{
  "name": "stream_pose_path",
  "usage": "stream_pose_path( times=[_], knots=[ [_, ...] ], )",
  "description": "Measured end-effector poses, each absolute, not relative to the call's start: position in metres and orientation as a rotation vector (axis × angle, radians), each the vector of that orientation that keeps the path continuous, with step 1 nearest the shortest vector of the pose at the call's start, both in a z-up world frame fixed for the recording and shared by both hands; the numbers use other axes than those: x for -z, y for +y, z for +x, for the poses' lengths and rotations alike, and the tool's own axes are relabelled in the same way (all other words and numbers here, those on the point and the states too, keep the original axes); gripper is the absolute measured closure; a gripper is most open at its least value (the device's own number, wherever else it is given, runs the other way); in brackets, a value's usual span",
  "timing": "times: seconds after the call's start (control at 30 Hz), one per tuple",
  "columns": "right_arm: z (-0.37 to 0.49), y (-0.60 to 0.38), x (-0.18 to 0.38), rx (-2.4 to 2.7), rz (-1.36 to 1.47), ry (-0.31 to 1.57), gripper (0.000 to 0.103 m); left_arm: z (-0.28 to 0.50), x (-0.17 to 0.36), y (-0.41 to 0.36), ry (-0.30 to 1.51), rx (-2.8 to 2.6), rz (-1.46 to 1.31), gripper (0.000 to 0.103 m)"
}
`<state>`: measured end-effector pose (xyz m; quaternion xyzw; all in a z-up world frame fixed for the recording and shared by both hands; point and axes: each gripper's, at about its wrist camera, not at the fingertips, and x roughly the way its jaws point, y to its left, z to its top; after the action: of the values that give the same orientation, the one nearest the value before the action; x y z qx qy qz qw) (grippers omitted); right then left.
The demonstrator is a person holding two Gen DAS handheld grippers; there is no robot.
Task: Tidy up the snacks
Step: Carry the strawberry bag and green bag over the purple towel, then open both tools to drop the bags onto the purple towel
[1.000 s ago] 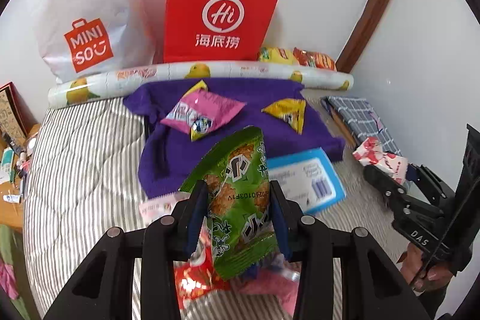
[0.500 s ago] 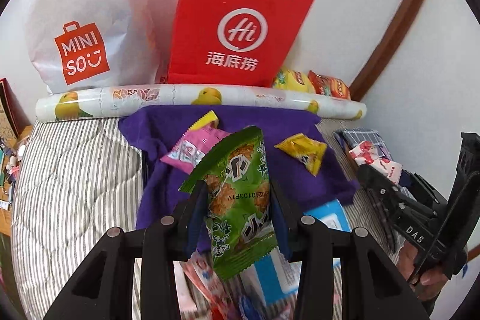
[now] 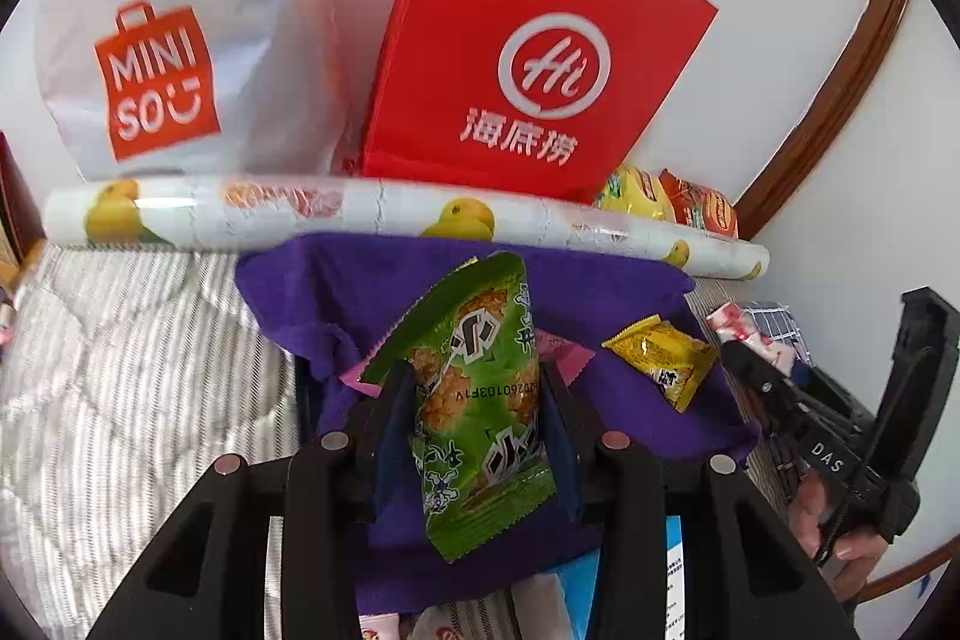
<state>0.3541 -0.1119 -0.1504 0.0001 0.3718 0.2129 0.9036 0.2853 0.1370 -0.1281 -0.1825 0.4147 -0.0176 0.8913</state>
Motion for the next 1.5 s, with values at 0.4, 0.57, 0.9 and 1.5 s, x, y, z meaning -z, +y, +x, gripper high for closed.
stream_pose_path(
  times=[0.4,0.57,0.9,1.5],
  knots=[
    [0.357,-0.107,0.183,-0.454,-0.067,0.877,0.044,0.294,0.163,0.120,0.955,0.022,-0.332,0.064],
    [0.358,-0.107,0.185,-0.463,-0.069,0.881,0.044,0.297,0.169,0.125,0.977,0.005,-0.340,0.064],
    [0.359,-0.112,0.182,-0.460,-0.039,0.864,0.044,0.295,0.166,0.128,0.960,-0.014,-0.342,0.054],
    [0.319,-0.128,0.136,-0.397,0.017,0.713,0.033,0.281,0.138,0.128,0.882,-0.006,-0.334,0.036]
  ],
)
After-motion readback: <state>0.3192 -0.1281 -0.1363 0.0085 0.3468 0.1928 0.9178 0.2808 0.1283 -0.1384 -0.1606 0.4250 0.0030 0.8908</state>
